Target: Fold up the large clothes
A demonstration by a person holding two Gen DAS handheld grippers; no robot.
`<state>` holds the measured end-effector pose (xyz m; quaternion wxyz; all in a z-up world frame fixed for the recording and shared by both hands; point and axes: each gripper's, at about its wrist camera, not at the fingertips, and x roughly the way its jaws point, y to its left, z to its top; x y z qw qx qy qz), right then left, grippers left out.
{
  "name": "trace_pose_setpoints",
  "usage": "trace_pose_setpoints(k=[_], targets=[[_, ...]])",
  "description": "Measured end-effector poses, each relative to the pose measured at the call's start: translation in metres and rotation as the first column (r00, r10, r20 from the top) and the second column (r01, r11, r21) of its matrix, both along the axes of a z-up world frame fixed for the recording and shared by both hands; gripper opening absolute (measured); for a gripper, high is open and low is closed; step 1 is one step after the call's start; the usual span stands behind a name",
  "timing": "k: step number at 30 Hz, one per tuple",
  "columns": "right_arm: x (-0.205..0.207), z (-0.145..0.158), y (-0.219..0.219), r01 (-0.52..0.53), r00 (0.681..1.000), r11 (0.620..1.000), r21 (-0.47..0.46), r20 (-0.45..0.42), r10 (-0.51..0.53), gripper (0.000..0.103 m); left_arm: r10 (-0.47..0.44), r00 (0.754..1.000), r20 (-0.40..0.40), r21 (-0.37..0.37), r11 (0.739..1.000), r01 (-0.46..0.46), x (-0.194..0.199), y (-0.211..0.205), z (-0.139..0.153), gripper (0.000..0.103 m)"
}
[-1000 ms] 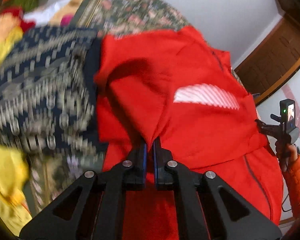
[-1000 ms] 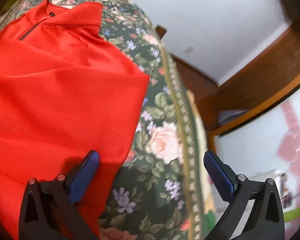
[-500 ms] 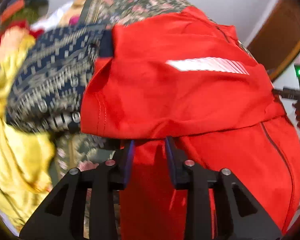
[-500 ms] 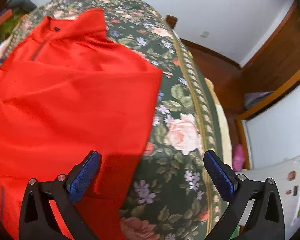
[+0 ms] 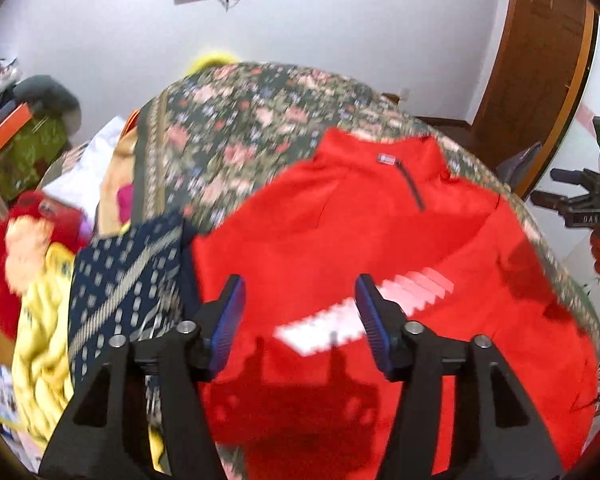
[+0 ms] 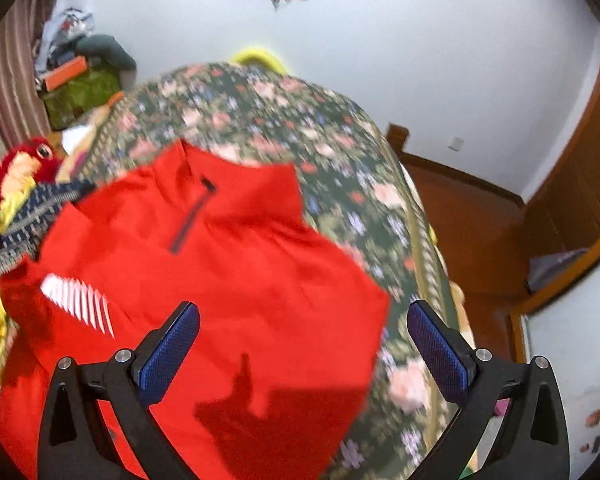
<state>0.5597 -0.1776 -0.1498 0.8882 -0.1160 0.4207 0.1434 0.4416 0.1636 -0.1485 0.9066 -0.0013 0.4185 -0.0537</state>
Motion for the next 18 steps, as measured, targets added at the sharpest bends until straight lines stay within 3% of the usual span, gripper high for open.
trace_pose_setpoints(k=[4, 8, 14, 18], targets=[[0.031, 0.0, 0.015, -0.018, 1.0, 0.998, 0.059, -0.012, 0.018, 0.103, -0.004, 1.0, 0.004, -0.006, 1.0, 0.004, 0.041, -0.009, 0.002, 0.066], [0.066, -0.017, 0.023, -0.014, 0.999, 0.996, 0.088, -0.046, 0.018, 0.103, 0.004, 0.999, -0.051, -0.027, 1.0, -0.006, 0.092, -0.019, -0.018, 0.066], [0.127, -0.056, 0.032, 0.002, 0.992, 0.989, 0.151, -0.123, 0.017, 0.103, 0.033, 0.99, -0.134, -0.123, 0.991, -0.05, 0.17, -0.031, -0.06, 0.066], [0.159, -0.085, 0.034, 0.062, 0.979, 0.97, 0.236, -0.204, -0.012, 0.099, 0.072, 0.987, -0.147, -0.074, 0.994, -0.084, 0.207, -0.04, -0.083, 0.066]])
